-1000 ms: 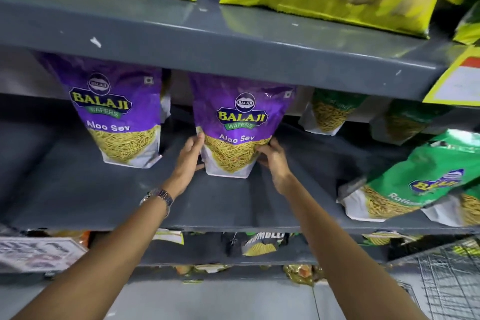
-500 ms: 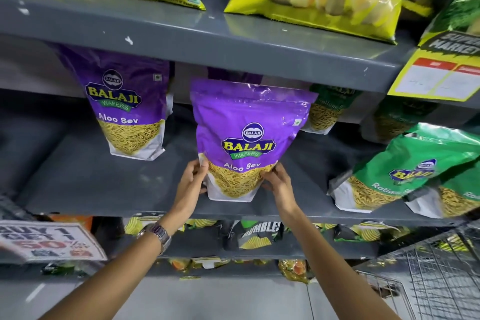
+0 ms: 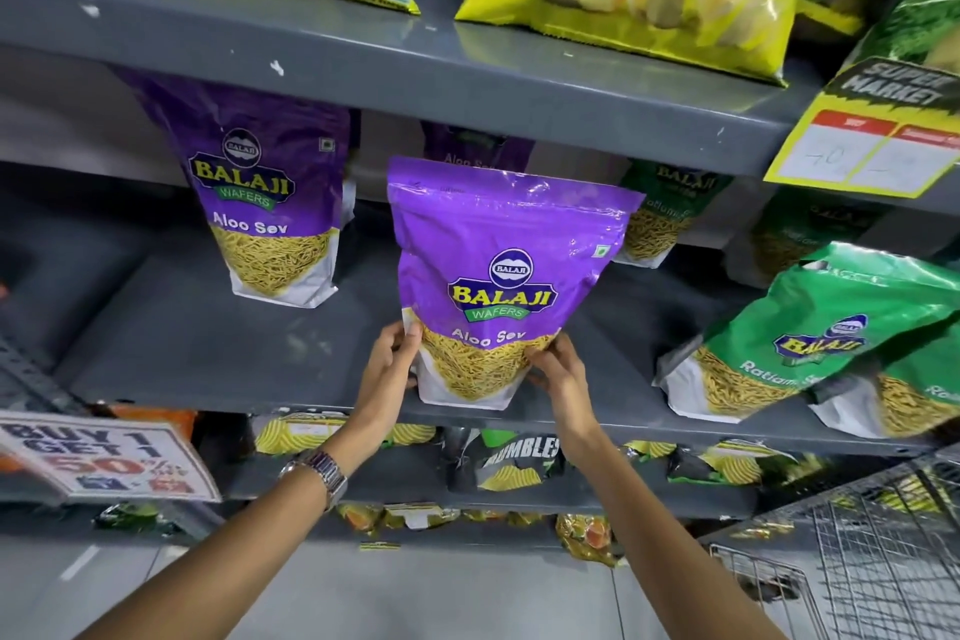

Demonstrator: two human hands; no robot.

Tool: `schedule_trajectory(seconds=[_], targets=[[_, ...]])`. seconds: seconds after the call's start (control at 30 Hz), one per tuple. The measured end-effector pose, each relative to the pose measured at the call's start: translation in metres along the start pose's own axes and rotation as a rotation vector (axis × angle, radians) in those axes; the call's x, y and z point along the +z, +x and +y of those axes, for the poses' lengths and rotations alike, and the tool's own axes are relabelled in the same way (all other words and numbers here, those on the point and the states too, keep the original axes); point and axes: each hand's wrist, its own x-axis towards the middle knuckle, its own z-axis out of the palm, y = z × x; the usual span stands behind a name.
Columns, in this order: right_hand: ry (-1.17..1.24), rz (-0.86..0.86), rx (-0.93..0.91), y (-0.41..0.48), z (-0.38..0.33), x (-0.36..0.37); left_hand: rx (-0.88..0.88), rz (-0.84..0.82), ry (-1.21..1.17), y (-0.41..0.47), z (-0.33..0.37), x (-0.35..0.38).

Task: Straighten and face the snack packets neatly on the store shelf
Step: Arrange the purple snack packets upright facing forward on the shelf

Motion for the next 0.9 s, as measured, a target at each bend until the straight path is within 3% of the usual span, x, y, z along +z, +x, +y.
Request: schedule_trajectory(seconds=[0.1,0.2,0.23,0.27,0.33,0.4,0.47,0.57,0.8,0.9], targets=[[0.009,0.073,0.014,-0.003,0.001,0.007,-0.02,-0.004,0.009,0.001,-0.001,-0.001],[-0.232,0.485,-0.228,-0.022,0.012,0.02,0.012,0.024,-0.004,0.001,-0.001,-0.008],[-0.306,0.55,-0.344,-0.032,0.015,0.027,0.054,0.057,-0.02,0.002,0.0,-0.013],[-0.341,0.519,-0.434,-0.04,0.017,0.035,0.101,0.111,-0.045,0.003,0.002,-0.019],[-0.381,0.28,-0.553,-0.05,0.015,0.058,0.192,0.271,-0.123,0.009,0.012,-0.042],[-0.462,-0.009,-0.601,-0.044,0.01,0.086,0.281,0.452,-0.189,0.022,0.024,-0.076],[-0.618,-0.175,-0.621,-0.026,0.002,0.119,0.341,0.606,-0.221,0.04,0.038,-0.111],[-0.675,-0.176,-0.529,0.007,-0.004,0.172,0.295,0.675,-0.234,0.073,0.052,-0.152],[0.075,0.124,0.099,0.085,-0.013,0.241,0.056,0.452,0.102,0.119,0.051,-0.198],[-0.006,0.065,0.129,0.101,-0.006,0.241,0.006,0.306,0.047,0.128,0.053,-0.203]])
